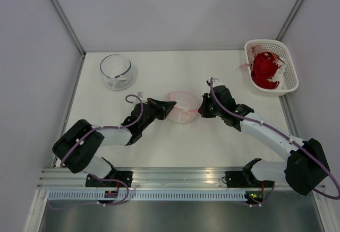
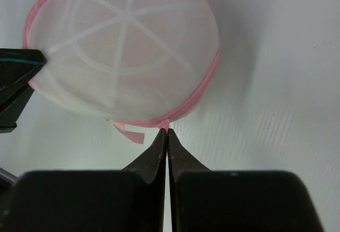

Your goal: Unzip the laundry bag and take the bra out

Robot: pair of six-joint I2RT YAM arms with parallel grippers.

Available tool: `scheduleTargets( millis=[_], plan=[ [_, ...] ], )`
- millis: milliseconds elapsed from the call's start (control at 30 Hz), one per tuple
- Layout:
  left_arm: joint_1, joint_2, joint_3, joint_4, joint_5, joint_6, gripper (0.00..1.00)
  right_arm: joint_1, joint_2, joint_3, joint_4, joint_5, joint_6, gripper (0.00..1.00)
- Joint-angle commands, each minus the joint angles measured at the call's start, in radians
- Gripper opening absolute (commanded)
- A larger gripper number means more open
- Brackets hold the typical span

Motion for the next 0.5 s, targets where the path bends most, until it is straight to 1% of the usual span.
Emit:
scheduleTargets(
  millis=[0,200,233,300,333,367,400,433,467],
  plan=[
    [0.028,-0.05,-0.016,-0.004,0.048,0.028,0.02,-0.001,-0.001,0.041,-0.049,0.088,-0.018,0.01],
    [0.093,-0.062,-0.015,-0.031,0.206,0.095,0.02,-0.001,0.005,0.055,-0.091,0.169,-0.018,0.0],
    [0.118,-0.054,-0.004,-0.033,0.267,0.114,0.02,-0.001,0.005,0.056,-0.091,0.17,-0.019,0.01],
    [0.143,-0.01,0.013,-0.035,0.336,0.146,0.02,-0.001,0.008,0.056,-0.091,0.174,-0.019,0.0],
    [0.167,0.016,0.039,-0.003,0.423,0.186,0.02,0.001,0.011,0.059,-0.092,0.172,-0.019,0.0],
    [0.179,0.088,0.057,0.017,0.476,0.198,0.02,-0.001,0.016,0.059,-0.092,0.174,-0.019,0.01],
    [0.19,0.125,0.071,0.047,0.523,0.197,0.02,0.001,0.019,0.059,-0.092,0.174,-0.024,0.01],
    [0.211,0.163,0.096,0.158,0.619,0.185,0.02,-0.001,0.022,0.059,-0.092,0.174,-0.024,0.0],
    [0.222,0.214,0.109,0.213,0.669,0.174,0.02,-0.001,0.027,0.059,-0.094,0.172,-0.025,0.0]
  ],
)
